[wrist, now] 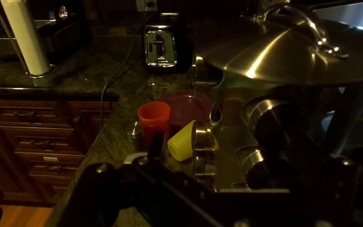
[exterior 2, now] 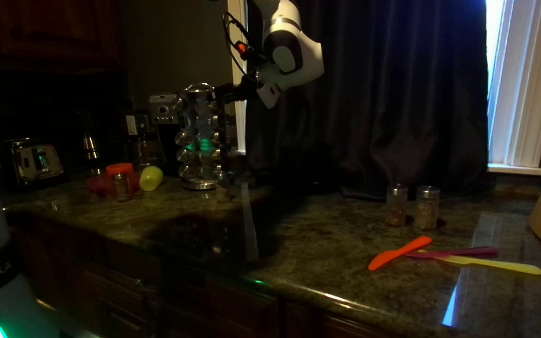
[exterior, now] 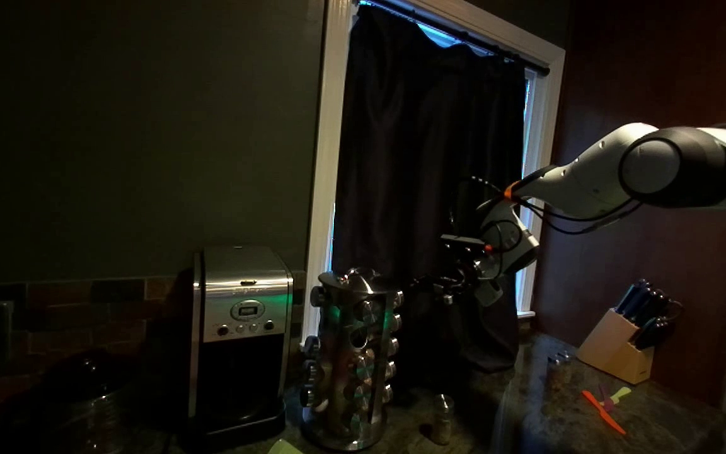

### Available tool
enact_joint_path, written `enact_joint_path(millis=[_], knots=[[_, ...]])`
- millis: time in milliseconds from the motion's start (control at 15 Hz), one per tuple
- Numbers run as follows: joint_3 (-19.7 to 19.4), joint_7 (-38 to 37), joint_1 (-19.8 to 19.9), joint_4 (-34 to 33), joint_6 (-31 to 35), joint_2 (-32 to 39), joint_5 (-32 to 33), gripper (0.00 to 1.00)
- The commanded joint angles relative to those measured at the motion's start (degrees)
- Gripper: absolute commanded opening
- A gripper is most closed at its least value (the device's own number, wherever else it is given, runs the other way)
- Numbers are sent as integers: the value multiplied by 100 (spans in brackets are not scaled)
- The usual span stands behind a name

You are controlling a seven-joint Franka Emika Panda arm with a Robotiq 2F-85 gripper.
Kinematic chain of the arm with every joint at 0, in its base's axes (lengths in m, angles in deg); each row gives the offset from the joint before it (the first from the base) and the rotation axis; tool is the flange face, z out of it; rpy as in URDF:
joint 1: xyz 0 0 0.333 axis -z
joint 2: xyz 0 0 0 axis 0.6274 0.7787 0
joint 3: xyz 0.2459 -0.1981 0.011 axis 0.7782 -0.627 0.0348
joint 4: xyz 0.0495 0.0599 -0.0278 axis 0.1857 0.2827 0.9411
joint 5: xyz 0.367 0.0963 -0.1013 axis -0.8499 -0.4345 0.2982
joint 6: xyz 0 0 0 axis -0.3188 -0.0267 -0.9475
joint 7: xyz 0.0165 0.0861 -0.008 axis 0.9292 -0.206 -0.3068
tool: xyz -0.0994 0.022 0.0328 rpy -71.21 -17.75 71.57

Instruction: Move the seasoning rack to the right, remove one container from the rack and put it next to the other containers on the right

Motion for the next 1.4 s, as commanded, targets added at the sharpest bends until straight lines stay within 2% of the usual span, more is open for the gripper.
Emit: enact_joint_path(millis=[0,533,600,800,1000,1200,1333], knots=[[63,69,-52,-394,-83,370,-211,100],[209,12,-104,-919,-65,792,-372,100],[219,8,-107,-959,-61,822,-379,97],[233,-3,-110,-1034,-50,886,-429,82],[234,-75,-116,-1039,-40,884,-470,47],[220,-116,-111,-1006,-39,832,-483,24],[204,-132,-102,-990,-54,783,-456,24]])
